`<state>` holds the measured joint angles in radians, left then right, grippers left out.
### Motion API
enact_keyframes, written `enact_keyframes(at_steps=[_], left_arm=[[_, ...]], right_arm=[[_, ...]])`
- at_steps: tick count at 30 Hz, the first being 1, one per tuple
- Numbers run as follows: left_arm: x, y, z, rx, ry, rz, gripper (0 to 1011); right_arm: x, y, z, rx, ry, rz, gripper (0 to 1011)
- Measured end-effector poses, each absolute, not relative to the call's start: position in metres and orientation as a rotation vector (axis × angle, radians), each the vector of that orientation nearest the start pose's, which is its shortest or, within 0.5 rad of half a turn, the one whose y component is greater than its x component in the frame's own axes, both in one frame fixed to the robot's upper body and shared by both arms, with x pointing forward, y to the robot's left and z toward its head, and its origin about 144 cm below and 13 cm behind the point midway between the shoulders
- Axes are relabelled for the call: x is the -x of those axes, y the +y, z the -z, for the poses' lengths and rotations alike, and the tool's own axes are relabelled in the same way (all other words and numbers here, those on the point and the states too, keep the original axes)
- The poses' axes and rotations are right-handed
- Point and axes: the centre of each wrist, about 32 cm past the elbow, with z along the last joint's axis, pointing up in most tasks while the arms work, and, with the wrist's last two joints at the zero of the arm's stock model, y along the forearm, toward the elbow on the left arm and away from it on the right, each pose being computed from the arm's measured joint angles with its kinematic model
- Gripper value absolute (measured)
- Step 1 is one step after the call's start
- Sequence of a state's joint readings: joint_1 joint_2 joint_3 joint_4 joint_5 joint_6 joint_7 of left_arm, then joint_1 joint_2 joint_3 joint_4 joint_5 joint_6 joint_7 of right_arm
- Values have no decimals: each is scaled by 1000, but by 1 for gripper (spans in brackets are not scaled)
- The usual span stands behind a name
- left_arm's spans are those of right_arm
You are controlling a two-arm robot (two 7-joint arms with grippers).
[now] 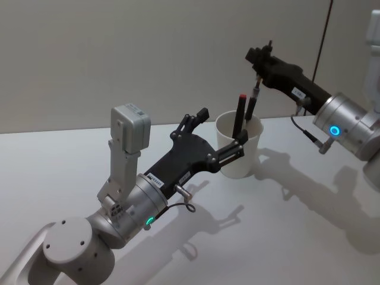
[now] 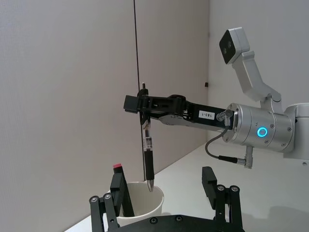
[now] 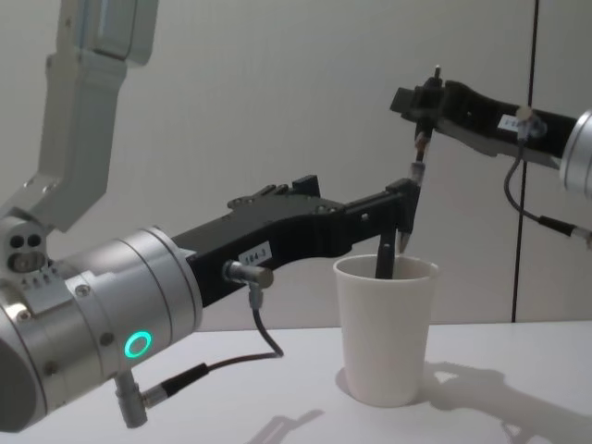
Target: Place the pen into the pen holder.
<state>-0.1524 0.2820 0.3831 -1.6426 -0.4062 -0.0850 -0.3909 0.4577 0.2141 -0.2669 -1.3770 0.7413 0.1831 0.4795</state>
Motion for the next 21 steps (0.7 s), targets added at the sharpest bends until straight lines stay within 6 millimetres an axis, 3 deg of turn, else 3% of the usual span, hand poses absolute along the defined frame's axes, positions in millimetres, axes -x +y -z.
enact_keyframes(at_steps=[21], left_arm=[[-477, 186, -1192, 202, -75, -786, 1001]], right_arm=[[-576, -215, -1244, -186, 38, 745, 154]])
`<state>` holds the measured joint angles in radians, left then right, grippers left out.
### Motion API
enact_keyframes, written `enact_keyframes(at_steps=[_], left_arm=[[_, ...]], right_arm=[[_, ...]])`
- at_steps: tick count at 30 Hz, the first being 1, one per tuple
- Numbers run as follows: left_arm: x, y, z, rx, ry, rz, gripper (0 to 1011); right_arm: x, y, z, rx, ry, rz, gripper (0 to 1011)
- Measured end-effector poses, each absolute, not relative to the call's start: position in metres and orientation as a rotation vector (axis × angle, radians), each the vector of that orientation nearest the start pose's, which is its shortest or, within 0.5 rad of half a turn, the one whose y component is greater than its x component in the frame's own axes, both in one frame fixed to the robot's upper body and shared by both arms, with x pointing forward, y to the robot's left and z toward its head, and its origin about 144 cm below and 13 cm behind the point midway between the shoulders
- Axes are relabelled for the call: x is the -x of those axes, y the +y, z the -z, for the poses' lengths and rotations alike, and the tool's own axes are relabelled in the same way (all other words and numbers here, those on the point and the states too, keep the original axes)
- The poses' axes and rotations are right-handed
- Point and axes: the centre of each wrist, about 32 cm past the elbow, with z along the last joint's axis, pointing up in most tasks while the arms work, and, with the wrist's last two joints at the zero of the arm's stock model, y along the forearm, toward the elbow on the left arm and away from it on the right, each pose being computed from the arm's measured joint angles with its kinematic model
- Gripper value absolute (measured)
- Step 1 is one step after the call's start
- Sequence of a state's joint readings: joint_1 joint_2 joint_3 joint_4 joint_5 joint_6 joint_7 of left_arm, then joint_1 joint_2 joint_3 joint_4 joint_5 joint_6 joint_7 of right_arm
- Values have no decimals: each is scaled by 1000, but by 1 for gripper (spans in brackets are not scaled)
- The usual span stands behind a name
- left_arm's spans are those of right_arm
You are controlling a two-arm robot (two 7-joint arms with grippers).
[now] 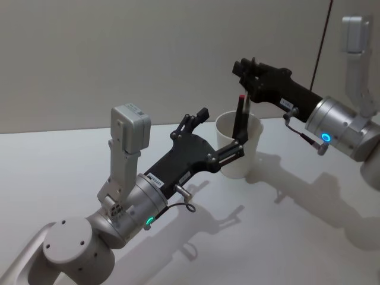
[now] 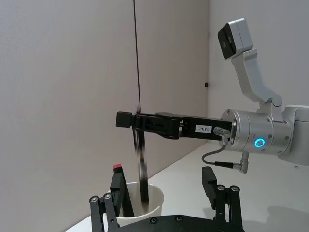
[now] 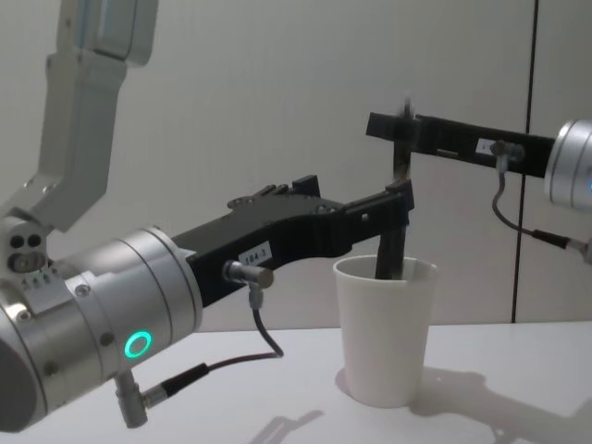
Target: Place the pen into the pen holder.
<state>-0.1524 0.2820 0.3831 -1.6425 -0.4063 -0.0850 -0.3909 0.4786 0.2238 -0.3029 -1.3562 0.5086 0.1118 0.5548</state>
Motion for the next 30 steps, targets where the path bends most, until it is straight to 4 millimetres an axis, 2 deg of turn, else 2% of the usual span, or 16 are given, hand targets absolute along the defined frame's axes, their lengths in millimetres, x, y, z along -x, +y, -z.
enact_keyframes(at_steps=[20, 30], left_arm=[[-477, 186, -1192, 202, -75, -786, 1001], [-477, 186, -1192, 202, -75, -786, 1001]], right_arm=[[-576, -216, -1244, -103, -83, 754, 154], [-575, -216, -1243, -88, -104, 757, 437]])
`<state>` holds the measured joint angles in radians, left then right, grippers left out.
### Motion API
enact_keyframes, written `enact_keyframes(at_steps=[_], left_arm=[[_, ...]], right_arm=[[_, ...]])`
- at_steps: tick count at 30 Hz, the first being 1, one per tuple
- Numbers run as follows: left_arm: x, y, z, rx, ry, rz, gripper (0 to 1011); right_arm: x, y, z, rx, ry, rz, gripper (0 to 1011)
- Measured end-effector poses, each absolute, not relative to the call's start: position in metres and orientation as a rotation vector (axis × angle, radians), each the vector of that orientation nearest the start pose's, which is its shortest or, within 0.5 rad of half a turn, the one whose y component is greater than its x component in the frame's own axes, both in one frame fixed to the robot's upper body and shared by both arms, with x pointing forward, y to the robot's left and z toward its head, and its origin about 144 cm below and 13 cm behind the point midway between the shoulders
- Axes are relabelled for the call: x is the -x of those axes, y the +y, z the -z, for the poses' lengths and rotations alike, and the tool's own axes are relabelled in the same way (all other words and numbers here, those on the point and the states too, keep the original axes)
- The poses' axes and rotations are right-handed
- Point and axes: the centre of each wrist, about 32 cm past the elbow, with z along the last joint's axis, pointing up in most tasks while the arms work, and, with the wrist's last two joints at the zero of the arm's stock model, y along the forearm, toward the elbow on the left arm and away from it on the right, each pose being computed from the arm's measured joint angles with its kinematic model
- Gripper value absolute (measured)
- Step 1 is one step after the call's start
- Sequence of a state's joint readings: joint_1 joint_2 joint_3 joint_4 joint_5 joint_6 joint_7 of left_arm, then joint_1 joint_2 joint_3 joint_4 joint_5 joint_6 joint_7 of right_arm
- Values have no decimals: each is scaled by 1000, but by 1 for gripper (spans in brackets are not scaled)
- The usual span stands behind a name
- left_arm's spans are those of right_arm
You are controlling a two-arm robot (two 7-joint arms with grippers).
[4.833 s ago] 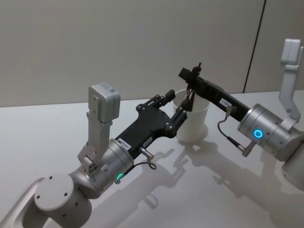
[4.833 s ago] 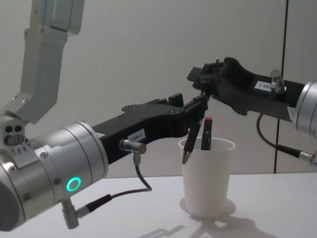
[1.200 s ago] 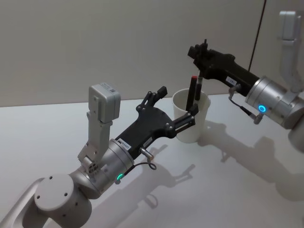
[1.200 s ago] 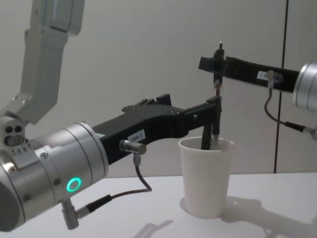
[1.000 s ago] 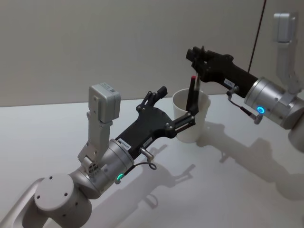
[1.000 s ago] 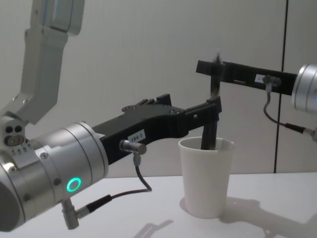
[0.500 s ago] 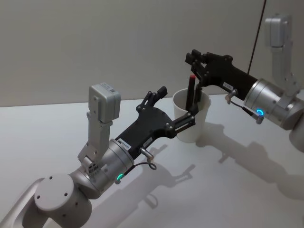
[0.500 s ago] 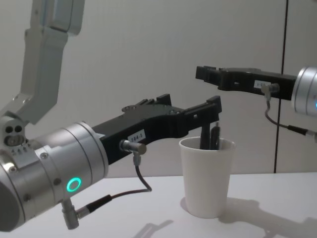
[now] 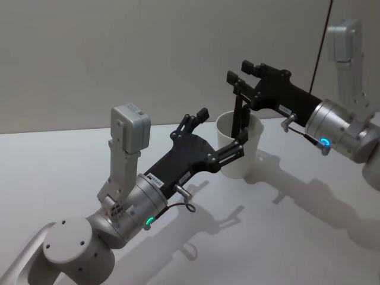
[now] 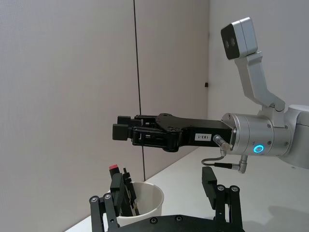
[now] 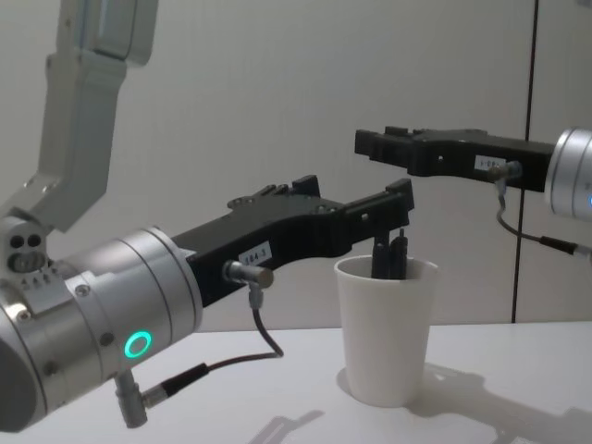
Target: Place the pen into the pen holder.
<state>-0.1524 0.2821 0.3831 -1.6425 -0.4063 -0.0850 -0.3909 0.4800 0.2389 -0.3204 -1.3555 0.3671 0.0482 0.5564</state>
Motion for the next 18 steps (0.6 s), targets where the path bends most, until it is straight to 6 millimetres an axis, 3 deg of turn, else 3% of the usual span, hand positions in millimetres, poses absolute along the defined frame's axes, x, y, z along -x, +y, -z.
enact_keyframes(at_steps=[18], left_arm=[[-477, 186, -1192, 202, -75, -786, 1001]], right_arm=[[-575, -216, -1243, -78, -117, 759, 980]])
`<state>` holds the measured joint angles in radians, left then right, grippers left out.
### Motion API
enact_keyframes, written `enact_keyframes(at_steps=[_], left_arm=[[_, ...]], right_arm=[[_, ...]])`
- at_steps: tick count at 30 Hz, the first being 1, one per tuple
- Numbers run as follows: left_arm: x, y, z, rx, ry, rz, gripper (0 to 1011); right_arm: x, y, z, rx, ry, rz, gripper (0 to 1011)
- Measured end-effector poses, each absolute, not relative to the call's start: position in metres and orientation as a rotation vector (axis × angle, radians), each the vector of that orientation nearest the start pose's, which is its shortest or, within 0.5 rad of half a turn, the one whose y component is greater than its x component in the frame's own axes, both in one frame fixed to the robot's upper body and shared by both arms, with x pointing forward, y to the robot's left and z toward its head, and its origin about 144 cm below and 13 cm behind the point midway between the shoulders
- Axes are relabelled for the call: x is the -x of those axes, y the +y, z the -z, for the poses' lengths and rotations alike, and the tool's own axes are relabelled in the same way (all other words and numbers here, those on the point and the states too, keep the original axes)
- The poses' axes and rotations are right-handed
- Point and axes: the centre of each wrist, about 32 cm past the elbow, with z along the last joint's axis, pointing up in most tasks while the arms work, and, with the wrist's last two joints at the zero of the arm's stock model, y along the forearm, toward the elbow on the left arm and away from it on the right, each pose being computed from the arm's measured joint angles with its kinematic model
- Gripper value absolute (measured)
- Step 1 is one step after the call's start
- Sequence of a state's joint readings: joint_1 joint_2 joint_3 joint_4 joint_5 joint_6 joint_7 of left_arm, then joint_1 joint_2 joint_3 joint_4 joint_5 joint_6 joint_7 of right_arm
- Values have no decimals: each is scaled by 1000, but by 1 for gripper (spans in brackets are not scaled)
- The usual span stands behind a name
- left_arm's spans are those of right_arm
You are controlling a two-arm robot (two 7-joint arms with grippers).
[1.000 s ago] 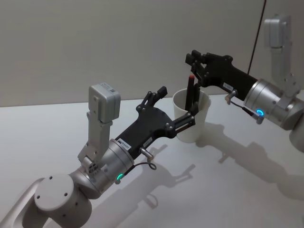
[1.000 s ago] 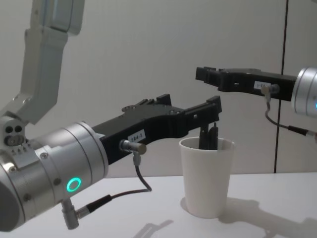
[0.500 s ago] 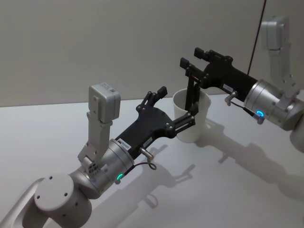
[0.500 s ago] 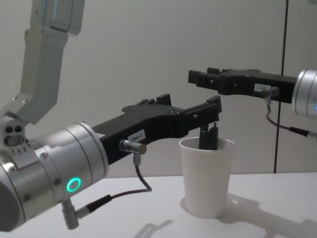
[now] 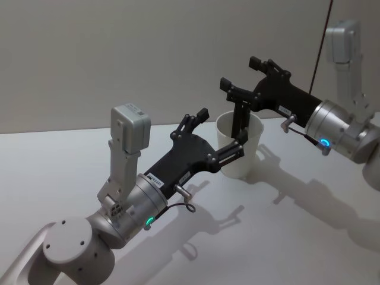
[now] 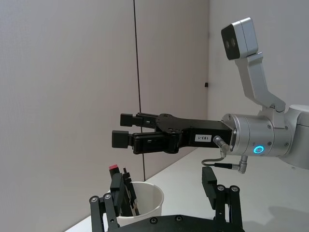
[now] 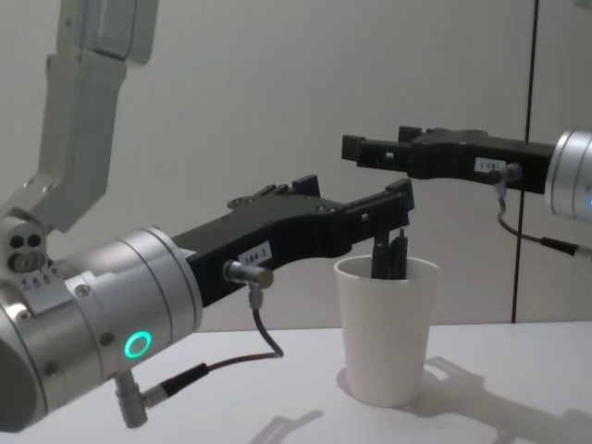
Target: Place the pen into the pen holder.
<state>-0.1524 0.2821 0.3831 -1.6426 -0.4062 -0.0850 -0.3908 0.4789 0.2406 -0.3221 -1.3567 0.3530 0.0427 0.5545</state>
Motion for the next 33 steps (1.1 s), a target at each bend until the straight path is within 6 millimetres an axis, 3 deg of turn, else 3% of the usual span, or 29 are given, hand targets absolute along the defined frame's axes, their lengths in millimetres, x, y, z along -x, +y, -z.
enact_keyframes(at_steps=[33], left_arm=[[-477, 186, -1192, 202, -75, -786, 1001]], right_arm=[[-575, -216, -1243, -75, -120, 759, 1001]])
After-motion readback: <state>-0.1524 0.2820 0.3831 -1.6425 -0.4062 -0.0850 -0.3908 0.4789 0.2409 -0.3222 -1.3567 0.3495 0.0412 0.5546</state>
